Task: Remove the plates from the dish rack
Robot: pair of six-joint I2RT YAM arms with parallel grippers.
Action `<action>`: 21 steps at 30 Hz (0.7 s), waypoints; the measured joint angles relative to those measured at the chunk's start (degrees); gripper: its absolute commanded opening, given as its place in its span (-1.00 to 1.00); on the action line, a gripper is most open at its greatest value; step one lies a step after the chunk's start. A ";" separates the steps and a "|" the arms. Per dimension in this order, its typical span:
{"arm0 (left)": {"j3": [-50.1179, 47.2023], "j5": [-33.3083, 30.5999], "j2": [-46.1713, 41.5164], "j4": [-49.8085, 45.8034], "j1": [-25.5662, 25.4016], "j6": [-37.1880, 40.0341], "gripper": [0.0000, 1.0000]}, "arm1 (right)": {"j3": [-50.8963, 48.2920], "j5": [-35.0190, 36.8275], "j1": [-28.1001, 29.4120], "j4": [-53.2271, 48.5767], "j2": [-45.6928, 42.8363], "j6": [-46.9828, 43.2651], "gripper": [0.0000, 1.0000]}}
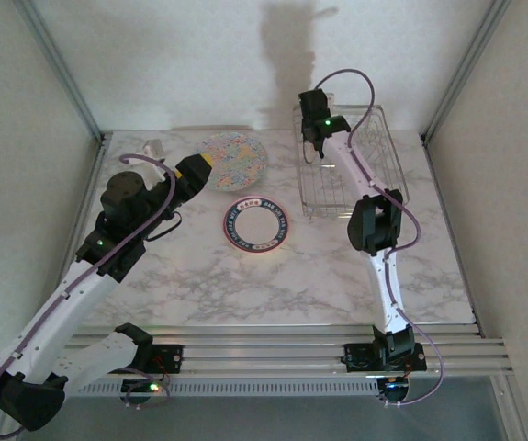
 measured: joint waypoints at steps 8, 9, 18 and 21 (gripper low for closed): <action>0.00 1.20 1.07 1.62 0.00 -0.02 0.30 | -2.38 3.91 0.00 0.15 -8.44 -1.40 -1.00; 0.00 1.33 1.31 1.73 0.00 -0.04 0.30 | -2.91 4.44 0.00 0.17 -9.97 -1.51 -1.00; 0.00 4.26 4.81 5.38 0.04 -0.42 0.30 | -13.88 6.08 -0.17 1.42 -24.65 -1.57 -1.00; 0.17 5.92 7.28 7.04 0.04 -0.70 0.30 | -18.40 5.62 -0.72 1.20 -29.46 -1.16 -1.00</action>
